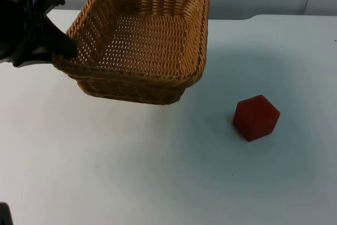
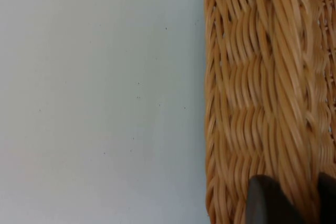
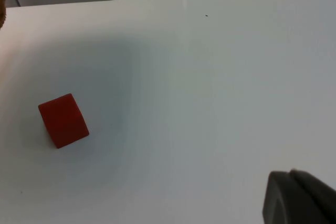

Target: Pick up the basket with the left hand and place the cube into the basket with the right hand.

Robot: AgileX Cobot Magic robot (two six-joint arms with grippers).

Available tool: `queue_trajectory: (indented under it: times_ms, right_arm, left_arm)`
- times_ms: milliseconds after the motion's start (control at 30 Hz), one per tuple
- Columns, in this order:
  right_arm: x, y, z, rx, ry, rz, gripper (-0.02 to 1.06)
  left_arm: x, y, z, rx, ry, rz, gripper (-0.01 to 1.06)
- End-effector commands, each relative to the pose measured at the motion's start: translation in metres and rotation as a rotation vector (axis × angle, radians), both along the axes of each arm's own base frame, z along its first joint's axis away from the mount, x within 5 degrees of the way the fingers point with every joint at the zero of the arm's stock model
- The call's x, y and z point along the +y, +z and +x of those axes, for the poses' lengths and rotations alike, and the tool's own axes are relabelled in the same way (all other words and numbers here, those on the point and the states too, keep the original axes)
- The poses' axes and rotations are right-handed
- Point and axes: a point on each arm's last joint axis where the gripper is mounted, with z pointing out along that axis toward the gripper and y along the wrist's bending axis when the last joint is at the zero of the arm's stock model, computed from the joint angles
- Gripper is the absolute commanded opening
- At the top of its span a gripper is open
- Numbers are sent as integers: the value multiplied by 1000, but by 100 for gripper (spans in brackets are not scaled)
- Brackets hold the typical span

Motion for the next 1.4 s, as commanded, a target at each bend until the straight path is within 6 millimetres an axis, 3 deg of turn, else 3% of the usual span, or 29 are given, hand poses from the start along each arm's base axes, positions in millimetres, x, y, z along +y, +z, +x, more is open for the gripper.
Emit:
queue_trajectory:
  times_ms: [0, 633, 733, 833, 867, 900, 1000, 1033, 1100, 1167, 1200, 1233, 1267, 1300, 1333, 1367]
  right_arm:
    - [0, -2, 1, 2, 7, -3, 0]
    - [2, -2, 1, 2, 27, -1, 0]
    - [4, -2, 10, 64, 62, -12, 0]
    - [7, 2, 41, 222, 116, -16, 0]
    - [9, 6, 61, 304, 141, 1, 0]
    - [9, 6, 61, 304, 141, 1, 0]
    - [15, 13, 110, 458, 213, 31, 3]
    - [15, 13, 110, 458, 213, 31, 3]
    - [20, 18, 140, 537, 280, 58, 19]
    - [22, 18, 167, 612, 320, 63, 45]
    - [22, 19, 179, 637, 333, 55, 64]
    - [22, 19, 179, 637, 333, 55, 64]
    - [21, 17, 193, 669, 340, 40, 85]
    - [20, 16, 202, 677, 339, 35, 96]
    - [20, 16, 210, 670, 342, 28, 105]
    - [20, 16, 210, 670, 342, 28, 105]
  left_arm:
    - [-3, 7, -1, -9, -3, -44, 0]
    - [-3, 6, -1, -10, -1, -43, 0]
    - [-3, 6, -1, -10, -1, -43, 0]
    - [-3, 6, -1, -10, -3, -42, 0]
    - [-3, 6, -1, -10, -3, -42, 0]
    - [-3, 6, -1, -10, -3, -42, 0]
    - [-3, 6, -1, -10, -3, -42, 0]
    - [-3, 6, -1, -10, -3, -42, 0]
    - [-3, 6, -1, -10, -3, -42, 0]
    - [-3, 6, -1, -10, -3, -42, 0]
    - [-3, 6, -1, -10, -3, -42, 0]
    - [-3, 6, -1, -10, -3, -42, 0]
    - [-3, 6, -1, -10, -3, -42, 0]
    - [-3, 6, -1, -10, -3, -42, 0]
    - [-3, 6, -1, -10, -3, -42, 0]
    - [-3, 6, -1, -10, -3, -42, 0]
